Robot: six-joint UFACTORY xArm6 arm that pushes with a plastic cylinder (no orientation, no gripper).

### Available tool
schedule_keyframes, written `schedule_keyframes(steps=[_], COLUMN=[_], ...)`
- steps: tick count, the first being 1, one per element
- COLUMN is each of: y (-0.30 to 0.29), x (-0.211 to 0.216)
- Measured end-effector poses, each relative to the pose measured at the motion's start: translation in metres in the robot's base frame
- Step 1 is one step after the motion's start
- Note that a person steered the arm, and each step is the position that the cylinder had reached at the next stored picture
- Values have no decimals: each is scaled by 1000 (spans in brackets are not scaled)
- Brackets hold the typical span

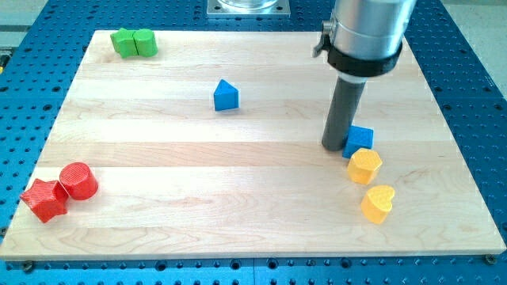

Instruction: Slightly move the cube to the right

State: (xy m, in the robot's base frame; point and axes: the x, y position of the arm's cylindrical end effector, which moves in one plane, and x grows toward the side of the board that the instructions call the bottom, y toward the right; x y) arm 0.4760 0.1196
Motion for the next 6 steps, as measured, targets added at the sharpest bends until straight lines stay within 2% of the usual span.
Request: schedule_keyframes(steps=[1,5,6], y=[-12,6,2], x=[7,62,39])
